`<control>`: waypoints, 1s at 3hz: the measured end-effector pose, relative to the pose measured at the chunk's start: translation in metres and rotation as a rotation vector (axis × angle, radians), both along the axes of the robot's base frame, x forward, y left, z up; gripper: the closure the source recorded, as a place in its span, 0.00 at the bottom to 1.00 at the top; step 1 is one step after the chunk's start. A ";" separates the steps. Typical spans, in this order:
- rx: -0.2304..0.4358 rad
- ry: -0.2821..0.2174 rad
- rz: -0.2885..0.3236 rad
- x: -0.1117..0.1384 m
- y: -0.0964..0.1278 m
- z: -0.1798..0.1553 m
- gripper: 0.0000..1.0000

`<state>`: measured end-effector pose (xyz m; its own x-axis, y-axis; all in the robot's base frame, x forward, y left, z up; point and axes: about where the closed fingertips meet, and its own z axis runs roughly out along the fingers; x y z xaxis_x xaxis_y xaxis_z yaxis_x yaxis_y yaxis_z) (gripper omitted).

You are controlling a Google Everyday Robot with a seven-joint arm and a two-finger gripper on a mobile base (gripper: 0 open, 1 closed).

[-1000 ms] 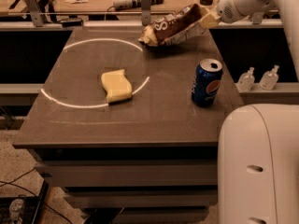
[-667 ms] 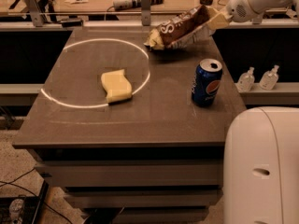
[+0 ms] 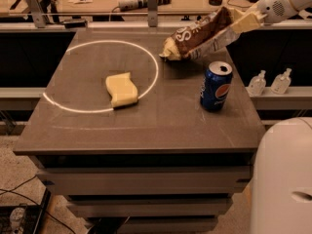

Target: Move brown chip bag near pepsi can

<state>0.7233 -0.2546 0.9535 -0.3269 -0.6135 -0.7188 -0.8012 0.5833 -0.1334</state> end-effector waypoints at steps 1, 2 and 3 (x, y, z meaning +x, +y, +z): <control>-0.003 0.019 0.028 -0.021 -0.006 0.006 1.00; -0.015 0.032 0.041 -0.037 -0.013 0.011 1.00; -0.026 0.049 0.050 -0.050 -0.020 0.015 1.00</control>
Offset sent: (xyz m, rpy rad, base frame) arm -0.0617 -0.0298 0.0269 -0.0342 0.0455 0.0542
